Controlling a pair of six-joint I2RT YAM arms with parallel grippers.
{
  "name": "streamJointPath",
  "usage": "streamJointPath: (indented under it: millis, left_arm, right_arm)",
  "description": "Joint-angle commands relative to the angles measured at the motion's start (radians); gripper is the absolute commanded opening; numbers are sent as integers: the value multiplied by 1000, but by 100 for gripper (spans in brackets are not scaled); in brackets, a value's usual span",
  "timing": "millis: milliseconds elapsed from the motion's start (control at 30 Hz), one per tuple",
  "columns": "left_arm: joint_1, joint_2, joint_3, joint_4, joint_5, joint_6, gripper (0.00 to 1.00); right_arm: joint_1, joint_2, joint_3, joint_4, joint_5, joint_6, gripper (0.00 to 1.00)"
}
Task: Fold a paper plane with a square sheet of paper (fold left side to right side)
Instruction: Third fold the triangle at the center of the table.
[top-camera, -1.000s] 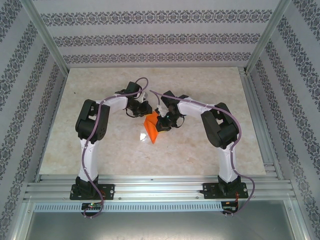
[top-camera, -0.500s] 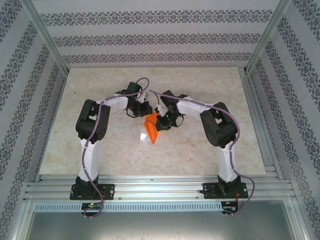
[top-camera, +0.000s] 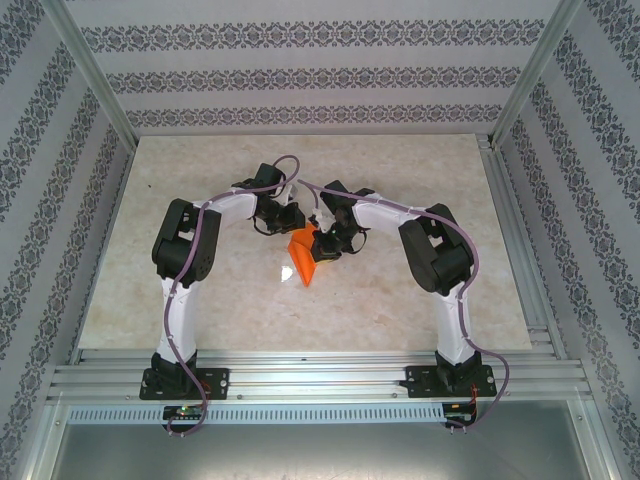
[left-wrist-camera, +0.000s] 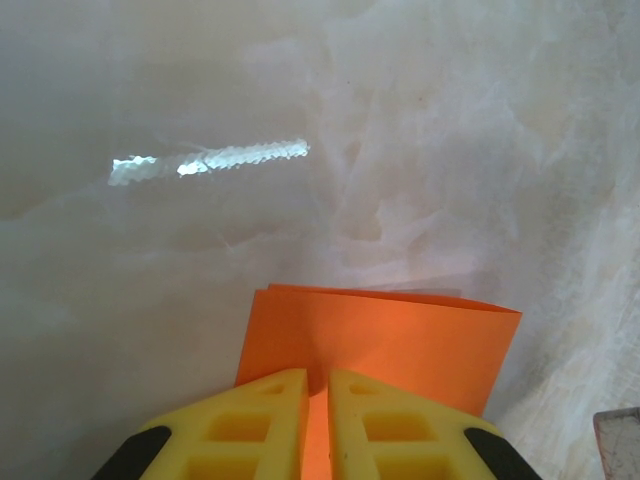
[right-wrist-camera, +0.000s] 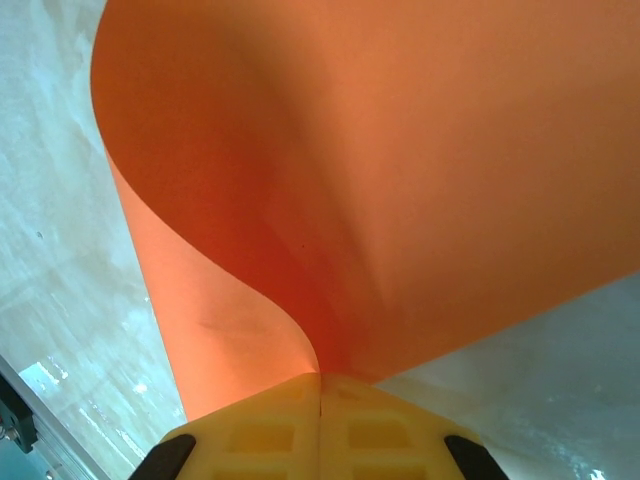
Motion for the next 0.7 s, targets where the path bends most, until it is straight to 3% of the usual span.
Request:
streamJointPath:
  millis: [0,667]
  left_arm:
    - [-12,36,10,-30,-37,33,14]
    - [-15,35,6,-27,-39,33,14]
  right_arm:
    - [-16,23,26,14,10,18,6]
    - [-10,5,0,31,-25,35,6]
